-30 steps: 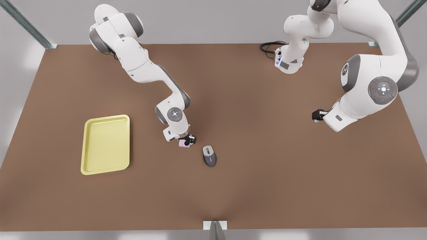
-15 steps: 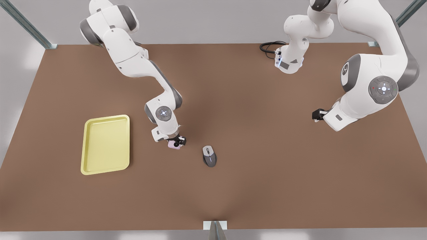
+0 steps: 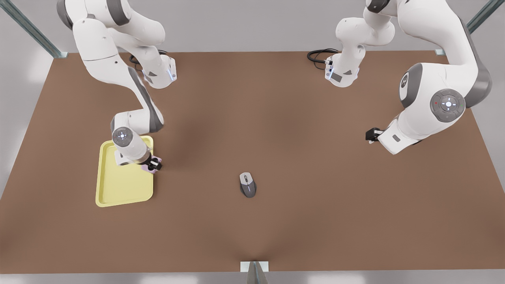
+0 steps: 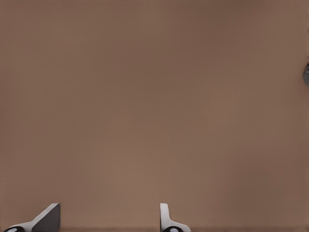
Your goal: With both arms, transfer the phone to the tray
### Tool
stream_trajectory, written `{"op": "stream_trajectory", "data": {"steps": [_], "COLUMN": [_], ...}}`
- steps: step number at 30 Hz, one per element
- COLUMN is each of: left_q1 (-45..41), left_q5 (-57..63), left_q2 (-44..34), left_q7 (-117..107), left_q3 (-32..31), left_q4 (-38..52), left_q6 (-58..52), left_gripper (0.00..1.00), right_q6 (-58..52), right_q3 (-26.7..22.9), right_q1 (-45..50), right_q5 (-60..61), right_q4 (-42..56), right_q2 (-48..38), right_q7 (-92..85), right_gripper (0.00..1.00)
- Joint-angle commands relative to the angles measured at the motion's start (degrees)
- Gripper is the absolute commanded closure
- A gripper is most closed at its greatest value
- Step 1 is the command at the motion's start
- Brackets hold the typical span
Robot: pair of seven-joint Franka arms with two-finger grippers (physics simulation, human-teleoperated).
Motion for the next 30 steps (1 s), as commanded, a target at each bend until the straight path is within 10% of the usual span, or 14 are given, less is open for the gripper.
{"op": "stream_trajectory", "data": {"steps": [1,12,20,30], "left_q1": [0.0,0.1,0.1,0.1], "left_q5": [0.0,0.7,0.7,0.8], "left_q2": [-0.1,-0.2,0.3,0.0], "left_q7": [-1.1,-1.4,-1.5,-1.4], "left_q3": [0.0,0.2,0.5,0.6], "left_q4": [0.1,0.1,0.1,0.3], "left_q6": [0.0,0.2,0.3,0.9], "left_gripper": [0.0,0.0,0.0,0.0], "right_q6": [-0.3,-1.2,-60.4,-56.6], "right_q3": [-0.1,-3.4,-2.4,-2.7], "right_q1": [-3.2,-5.4,-5.3,-5.6], "right_q5": [-0.1,0.4,8.3,9.4], "right_q4": [-0.4,1.6,44.7,48.1], "right_q2": [-0.1,0.8,-10.8,-10.2], "right_q7": [-35.2,-43.0,-43.3,-42.6], "right_gripper": [0.19,0.0,0.0,0.0]}}
